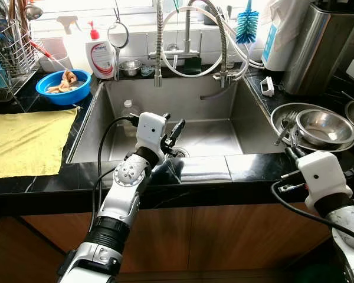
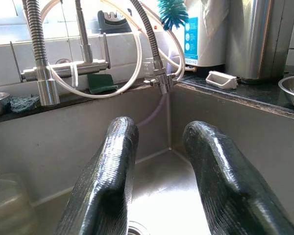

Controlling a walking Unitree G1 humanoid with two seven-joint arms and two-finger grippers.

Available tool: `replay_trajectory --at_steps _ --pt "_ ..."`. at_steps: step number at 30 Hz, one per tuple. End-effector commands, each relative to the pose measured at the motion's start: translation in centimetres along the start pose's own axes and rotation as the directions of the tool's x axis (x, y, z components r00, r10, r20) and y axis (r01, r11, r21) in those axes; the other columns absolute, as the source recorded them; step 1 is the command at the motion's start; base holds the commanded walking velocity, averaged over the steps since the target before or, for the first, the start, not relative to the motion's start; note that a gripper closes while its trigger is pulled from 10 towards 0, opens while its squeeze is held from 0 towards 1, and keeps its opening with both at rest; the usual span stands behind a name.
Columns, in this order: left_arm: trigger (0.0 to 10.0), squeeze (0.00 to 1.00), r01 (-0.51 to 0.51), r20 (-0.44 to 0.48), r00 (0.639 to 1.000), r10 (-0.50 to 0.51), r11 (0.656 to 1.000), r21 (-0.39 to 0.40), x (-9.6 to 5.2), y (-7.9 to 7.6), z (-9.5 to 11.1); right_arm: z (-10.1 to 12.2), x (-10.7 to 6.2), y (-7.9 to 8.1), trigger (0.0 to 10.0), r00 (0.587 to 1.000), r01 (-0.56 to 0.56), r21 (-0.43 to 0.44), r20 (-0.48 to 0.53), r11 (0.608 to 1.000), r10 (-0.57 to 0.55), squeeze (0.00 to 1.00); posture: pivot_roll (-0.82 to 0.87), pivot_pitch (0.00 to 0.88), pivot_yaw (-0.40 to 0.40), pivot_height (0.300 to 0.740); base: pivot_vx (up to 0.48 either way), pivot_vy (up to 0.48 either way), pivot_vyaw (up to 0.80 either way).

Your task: Kitchen organization

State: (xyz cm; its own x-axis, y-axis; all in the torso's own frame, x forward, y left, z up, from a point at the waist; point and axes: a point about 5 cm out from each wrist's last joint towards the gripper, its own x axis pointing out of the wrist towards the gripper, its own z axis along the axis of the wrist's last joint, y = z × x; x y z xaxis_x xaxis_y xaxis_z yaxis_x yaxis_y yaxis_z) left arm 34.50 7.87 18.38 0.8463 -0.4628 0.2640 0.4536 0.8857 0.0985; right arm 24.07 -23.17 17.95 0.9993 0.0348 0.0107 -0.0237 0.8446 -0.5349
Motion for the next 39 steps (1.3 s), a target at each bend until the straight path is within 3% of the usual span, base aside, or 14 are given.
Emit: replay_trajectory --at_steps 1,2,3,5,9,30,39 --pt "10.0 0.00 0.003 -0.001 1.000 -0.003 1.000 -0.001 0.1 0.1 0.1 0.7 0.2 -1.3 3.9 0.996 0.087 -0.012 0.036 0.996 -0.087 0.00 -0.04 0.000 0.058 0.740 0.000 0.000 0.00" --pt "10.0 0.00 0.003 -0.001 1.000 -0.003 1.000 -0.001 0.1 0.1 0.1 0.7 0.2 -1.3 3.9 0.996 0.087 -0.012 0.036 0.996 -0.087 0.00 -0.04 0.000 0.058 0.740 0.000 0.000 0.00" --pt "10.0 0.00 0.004 -0.001 1.000 -0.004 1.000 -0.001 0.1 0.0 0.1 0.8 0.3 -1.6 10.0 0.993 0.115 -0.018 0.042 0.993 -0.114 0.00 -0.04 0.000 0.058 0.740 0.000 0.000 0.00" --pt "10.0 0.00 0.005 -0.001 1.000 -0.005 1.000 -0.001 0.1 0.0 0.1 1.0 0.3 -2.6 10.0 0.981 0.188 -0.022 0.055 0.982 -0.187 0.00 -0.04 0.000 0.057 0.740 0.000 0.000 0.00" --pt "10.0 0.00 0.005 -0.001 1.000 -0.005 1.000 0.000 0.1 0.0 0.1 1.1 0.3 -2.8 10.0 0.979 0.195 -0.004 0.059 0.981 -0.194 0.00 -0.04 0.000 0.056 0.740 0.000 0.000 0.00" --pt "10.0 0.00 -0.001 -0.003 1.000 0.001 1.000 0.009 0.0 0.2 0.1 0.0 0.5 0.1 10.0 1.000 0.019 0.042 -0.004 0.999 -0.019 0.00 -0.03 0.000 0.055 0.740 0.000 0.000 0.00" --pt "10.0 0.00 -0.008 -0.001 1.000 0.008 1.000 0.008 0.0 0.4 0.2 0.9 0.7 -1.0 10.0 0.995 0.085 0.030 0.046 0.996 -0.086 0.00 -0.03 0.000 0.053 0.740 0.000 0.000 0.00"
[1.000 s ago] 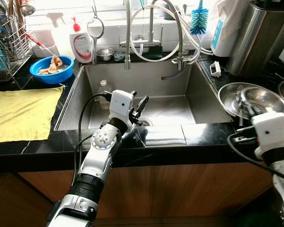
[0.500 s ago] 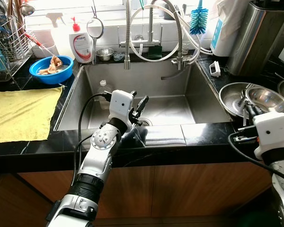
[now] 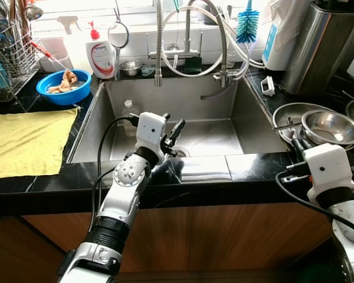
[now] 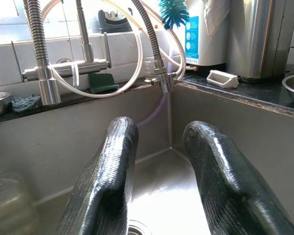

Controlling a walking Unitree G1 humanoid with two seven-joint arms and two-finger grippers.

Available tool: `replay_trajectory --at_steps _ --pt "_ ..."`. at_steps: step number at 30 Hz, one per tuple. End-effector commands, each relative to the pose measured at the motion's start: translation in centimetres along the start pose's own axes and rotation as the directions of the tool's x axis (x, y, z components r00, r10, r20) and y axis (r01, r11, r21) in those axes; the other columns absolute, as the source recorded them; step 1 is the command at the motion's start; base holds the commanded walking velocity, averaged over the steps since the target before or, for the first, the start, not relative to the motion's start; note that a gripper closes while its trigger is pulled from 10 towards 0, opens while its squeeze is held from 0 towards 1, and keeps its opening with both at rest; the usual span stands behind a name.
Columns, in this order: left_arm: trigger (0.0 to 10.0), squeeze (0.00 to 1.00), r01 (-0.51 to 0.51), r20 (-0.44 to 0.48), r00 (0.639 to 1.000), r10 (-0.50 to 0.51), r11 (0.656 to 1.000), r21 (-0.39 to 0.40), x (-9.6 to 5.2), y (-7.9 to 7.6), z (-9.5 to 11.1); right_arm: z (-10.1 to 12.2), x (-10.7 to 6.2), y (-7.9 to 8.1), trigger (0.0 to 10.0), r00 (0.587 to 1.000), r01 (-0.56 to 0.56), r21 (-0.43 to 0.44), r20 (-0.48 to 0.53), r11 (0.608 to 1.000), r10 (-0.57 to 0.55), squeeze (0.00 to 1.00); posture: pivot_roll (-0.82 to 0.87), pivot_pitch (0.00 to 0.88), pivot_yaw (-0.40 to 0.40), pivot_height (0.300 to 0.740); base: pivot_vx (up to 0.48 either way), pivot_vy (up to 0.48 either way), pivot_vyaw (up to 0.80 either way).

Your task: Kitchen organization

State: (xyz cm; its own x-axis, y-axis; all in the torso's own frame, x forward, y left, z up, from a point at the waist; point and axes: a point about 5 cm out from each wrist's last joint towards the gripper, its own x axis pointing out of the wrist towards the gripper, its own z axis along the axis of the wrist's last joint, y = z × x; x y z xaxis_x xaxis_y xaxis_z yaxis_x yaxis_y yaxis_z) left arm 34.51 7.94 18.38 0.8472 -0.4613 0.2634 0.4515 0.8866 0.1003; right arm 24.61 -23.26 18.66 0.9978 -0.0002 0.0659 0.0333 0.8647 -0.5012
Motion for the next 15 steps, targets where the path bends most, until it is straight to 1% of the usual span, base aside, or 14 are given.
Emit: replay_trajectory --at_steps 1,5,15 --pt "10.0 0.00 -0.007 -0.001 1.000 0.007 1.000 0.006 0.03 0.31 0.18 0.49 0.21 -0.66 10.0 0.999 0.037 -0.007 0.028 0.999 -0.037 0.00 -0.03 0.000 0.053 0.740 0.000 0.000 0.00" --pt "10.0 0.00 -0.009 0.000 1.000 0.009 1.000 0.006 0.06 0.35 0.20 1.21 0.35 -1.15 10.0 0.995 0.073 0.002 0.068 0.997 -0.073 0.00 -0.03 0.000 0.053 0.740 0.000 0.000 0.00" --pt "10.0 0.00 -0.013 -0.002 1.000 0.013 1.000 0.009 0.00 0.48 0.15 1.17 0.44 -0.82 10.0 0.996 0.054 0.003 0.068 0.999 -0.054 0.00 -0.03 0.000 0.052 0.740 0.000 0.000 0.00"
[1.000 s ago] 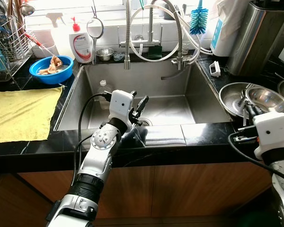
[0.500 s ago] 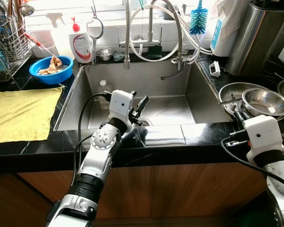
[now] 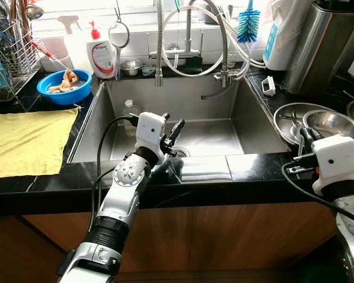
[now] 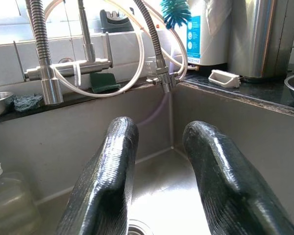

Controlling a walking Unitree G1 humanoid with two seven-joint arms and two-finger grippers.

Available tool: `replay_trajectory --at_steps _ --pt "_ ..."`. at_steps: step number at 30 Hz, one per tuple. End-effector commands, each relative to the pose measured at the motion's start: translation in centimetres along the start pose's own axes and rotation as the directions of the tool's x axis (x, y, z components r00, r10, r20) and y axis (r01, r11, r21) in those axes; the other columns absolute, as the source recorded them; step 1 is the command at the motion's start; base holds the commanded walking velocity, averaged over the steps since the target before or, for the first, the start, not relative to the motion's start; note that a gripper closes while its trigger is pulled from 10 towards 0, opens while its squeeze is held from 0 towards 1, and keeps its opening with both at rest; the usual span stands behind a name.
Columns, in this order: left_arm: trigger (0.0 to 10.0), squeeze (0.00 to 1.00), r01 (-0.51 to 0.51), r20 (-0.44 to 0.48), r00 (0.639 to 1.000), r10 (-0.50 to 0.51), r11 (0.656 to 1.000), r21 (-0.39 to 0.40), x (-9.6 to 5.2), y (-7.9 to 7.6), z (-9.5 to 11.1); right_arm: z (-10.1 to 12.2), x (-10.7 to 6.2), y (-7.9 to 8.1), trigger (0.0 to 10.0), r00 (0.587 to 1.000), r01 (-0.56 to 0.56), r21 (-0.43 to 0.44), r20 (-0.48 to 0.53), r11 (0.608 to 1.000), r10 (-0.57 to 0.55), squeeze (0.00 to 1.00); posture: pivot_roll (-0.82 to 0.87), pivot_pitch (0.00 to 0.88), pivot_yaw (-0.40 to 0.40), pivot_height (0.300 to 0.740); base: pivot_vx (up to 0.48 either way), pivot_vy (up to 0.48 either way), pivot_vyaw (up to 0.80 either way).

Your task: Kitchen organization

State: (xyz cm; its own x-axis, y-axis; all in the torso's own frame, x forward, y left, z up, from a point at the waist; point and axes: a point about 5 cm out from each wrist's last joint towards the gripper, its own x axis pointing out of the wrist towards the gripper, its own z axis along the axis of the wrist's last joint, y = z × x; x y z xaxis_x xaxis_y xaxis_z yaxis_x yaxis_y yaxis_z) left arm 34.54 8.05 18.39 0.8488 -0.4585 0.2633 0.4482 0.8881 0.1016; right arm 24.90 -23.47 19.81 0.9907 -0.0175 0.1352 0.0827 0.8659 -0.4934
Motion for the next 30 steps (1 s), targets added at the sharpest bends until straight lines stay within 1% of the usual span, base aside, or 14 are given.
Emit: replay_trajectory --at_steps 1,8,10,14,22,23,26,27,30 --pt "10.0 0.00 -0.010 -0.002 1.000 0.010 1.000 0.007 0.0 0.4 0.1 0.3 0.1 -0.1 10.0 1.000 0.004 -0.001 0.018 1.000 -0.004 0.00 -0.03 0.000 0.052 0.740 0.000 0.000 0.00" --pt "10.0 0.00 -0.013 0.000 1.000 0.013 1.000 0.008 0.0 0.4 0.2 0.5 0.3 0.0 10.0 0.999 0.003 0.003 0.035 1.000 -0.003 0.00 -0.03 0.000 0.049 0.740 0.000 0.000 0.00" --pt "10.0 0.00 -0.014 0.000 1.000 0.014 1.000 0.007 0.0 0.4 0.1 0.8 0.4 0.3 10.0 0.998 -0.022 0.003 0.059 1.000 0.022 0.00 -0.03 0.000 0.050 0.740 0.000 0.000 0.00" --pt "10.0 0.00 -0.011 -0.001 1.000 0.011 1.000 0.006 0.0 0.3 0.1 1.2 0.3 0.6 10.0 0.996 -0.035 0.021 0.085 0.999 0.033 0.00 -0.03 0.000 0.050 0.740 0.000 0.000 0.00" --pt "10.0 0.00 -0.011 0.000 1.000 0.011 1.000 0.006 0.0 0.3 0.1 1.4 0.3 0.8 10.0 0.994 -0.050 0.023 0.097 0.999 0.047 0.00 -0.03 0.000 0.050 0.740 0.000 0.000 0.00" --pt "10.0 0.00 -0.012 -0.001 1.000 0.012 1.000 0.006 0.0 0.4 0.1 1.7 0.3 1.1 10.0 0.990 -0.076 0.027 0.121 0.997 0.072 0.00 -0.03 0.000 0.049 0.740 0.000 0.000 0.00" --pt "10.0 0.00 -0.015 -0.001 1.000 0.015 1.000 0.007 0.0 0.4 0.1 2.1 0.3 1.6 10.0 0.984 -0.109 0.032 0.147 0.994 0.103 0.00 -0.03 0.000 0.050 0.740 0.000 0.000 0.00" --pt "10.0 0.00 -0.018 0.000 1.000 0.018 1.000 0.006 0.0 0.4 0.1 2.5 0.2 2.1 10.0 0.976 -0.140 0.039 0.175 0.989 0.131 0.00 -0.03 0.000 0.048 0.740 0.000 0.000 0.00" --pt "10.0 0.00 -0.021 0.001 1.000 0.021 1.000 0.005 0.0 0.4 0.1 2.8 0.2 2.4 10.0 0.971 -0.154 0.038 0.190 0.987 0.144 0.00 -0.03 0.000 0.048 0.740 0.000 0.000 0.00"
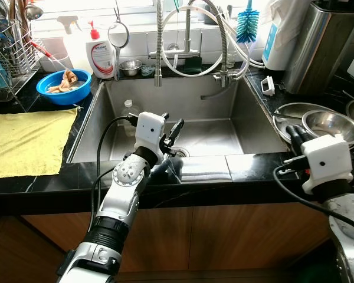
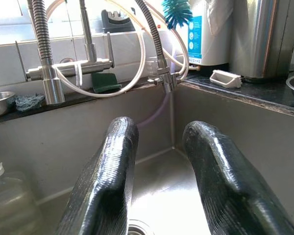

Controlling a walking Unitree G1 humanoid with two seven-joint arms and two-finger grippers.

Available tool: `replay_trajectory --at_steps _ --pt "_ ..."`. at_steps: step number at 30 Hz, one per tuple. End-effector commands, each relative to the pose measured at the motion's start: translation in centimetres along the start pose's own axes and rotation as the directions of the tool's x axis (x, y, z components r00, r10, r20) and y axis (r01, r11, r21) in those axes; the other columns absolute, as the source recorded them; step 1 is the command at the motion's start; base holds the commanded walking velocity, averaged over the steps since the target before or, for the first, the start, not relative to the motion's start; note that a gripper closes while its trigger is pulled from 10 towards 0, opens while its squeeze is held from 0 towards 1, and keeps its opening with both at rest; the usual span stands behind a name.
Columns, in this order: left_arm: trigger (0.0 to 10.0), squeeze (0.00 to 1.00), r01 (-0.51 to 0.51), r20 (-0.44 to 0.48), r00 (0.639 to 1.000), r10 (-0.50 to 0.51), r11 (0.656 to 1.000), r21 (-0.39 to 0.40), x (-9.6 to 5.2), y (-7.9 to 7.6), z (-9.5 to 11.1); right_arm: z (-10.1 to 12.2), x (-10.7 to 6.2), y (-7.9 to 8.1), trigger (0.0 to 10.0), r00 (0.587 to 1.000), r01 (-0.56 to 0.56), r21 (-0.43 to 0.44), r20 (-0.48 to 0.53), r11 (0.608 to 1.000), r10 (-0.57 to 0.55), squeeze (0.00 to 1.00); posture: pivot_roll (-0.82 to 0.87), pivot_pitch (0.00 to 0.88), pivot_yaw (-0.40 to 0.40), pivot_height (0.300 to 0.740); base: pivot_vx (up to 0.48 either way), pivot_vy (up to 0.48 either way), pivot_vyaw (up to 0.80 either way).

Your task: Kitchen organization

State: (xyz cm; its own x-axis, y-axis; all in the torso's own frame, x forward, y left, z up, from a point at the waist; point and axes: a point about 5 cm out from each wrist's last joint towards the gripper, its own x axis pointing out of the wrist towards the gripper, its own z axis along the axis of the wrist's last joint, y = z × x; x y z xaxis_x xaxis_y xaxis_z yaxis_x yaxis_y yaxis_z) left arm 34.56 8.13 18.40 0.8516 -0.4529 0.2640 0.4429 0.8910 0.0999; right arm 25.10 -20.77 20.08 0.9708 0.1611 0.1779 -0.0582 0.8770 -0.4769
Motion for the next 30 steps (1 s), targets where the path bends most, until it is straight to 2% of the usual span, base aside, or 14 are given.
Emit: replay_trajectory --at_steps 1,10,16,17,22,24,26,27,30 --pt "10.0 0.00 -0.015 0.000 1.000 0.015 1.000 0.005 0.0 0.4 0.1 1.3 0.2 0.2 10.0 0.998 -0.017 0.005 0.063 1.000 0.016 0.00 -0.03 0.000 0.048 0.740 0.000 0.000 0.00" --pt "10.0 0.00 -0.022 0.001 1.000 0.022 1.000 0.004 0.0 0.4 0.0 1.6 0.3 0.8 10.0 0.993 -0.066 0.016 0.096 0.998 0.064 0.00 -0.03 0.000 0.047 0.740 0.000 0.000 0.00" --pt "10.0 0.00 -0.026 0.002 1.000 0.026 1.000 0.008 -0.1 0.4 0.0 2.2 0.5 2.2 10.0 0.981 -0.149 0.055 0.136 0.987 0.140 0.00 -0.03 0.000 0.046 0.740 0.000 0.000 0.00" --pt "10.0 0.00 -0.027 0.002 1.000 0.027 1.000 0.015 -0.1 0.5 -0.1 2.6 0.8 2.8 10.0 0.974 -0.174 0.091 0.163 0.981 0.158 0.00 -0.03 0.000 0.045 0.740 0.000 0.000 0.00" --pt "10.0 0.00 -0.027 0.000 1.000 0.027 0.999 0.019 -0.2 0.5 -0.1 4.5 1.2 3.1 10.0 0.956 -0.192 0.250 0.268 0.949 0.123 0.00 -0.03 0.000 0.043 0.740 0.000 0.000 0.00" --pt "10.0 0.00 -0.029 0.001 1.000 0.029 0.999 0.018 -0.1 0.5 -0.1 4.8 1.3 3.0 10.0 0.952 -0.193 0.271 0.284 0.943 0.113 0.00 -0.03 0.000 0.042 0.740 0.000 0.000 0.00" --pt "10.0 0.00 -0.029 0.002 1.000 0.029 0.999 0.018 -0.1 0.5 -0.1 4.9 1.3 2.8 10.0 0.951 -0.184 0.302 0.294 0.935 0.092 0.00 -0.03 0.000 0.040 0.740 0.000 0.000 0.00" --pt "10.0 0.00 -0.029 0.000 1.000 0.029 0.999 0.019 -0.1 0.6 -0.1 5.1 1.4 2.2 10.0 0.949 -0.160 0.368 0.311 0.916 0.041 0.00 -0.03 0.000 0.039 0.740 0.000 0.000 0.00" --pt "10.0 0.00 -0.040 -0.006 0.999 0.040 0.999 0.006 -0.1 0.8 -0.2 5.3 1.4 1.2 10.0 0.947 -0.106 0.454 0.318 0.885 -0.050 0.00 -0.03 0.000 0.038 0.740 0.000 0.000 0.00"
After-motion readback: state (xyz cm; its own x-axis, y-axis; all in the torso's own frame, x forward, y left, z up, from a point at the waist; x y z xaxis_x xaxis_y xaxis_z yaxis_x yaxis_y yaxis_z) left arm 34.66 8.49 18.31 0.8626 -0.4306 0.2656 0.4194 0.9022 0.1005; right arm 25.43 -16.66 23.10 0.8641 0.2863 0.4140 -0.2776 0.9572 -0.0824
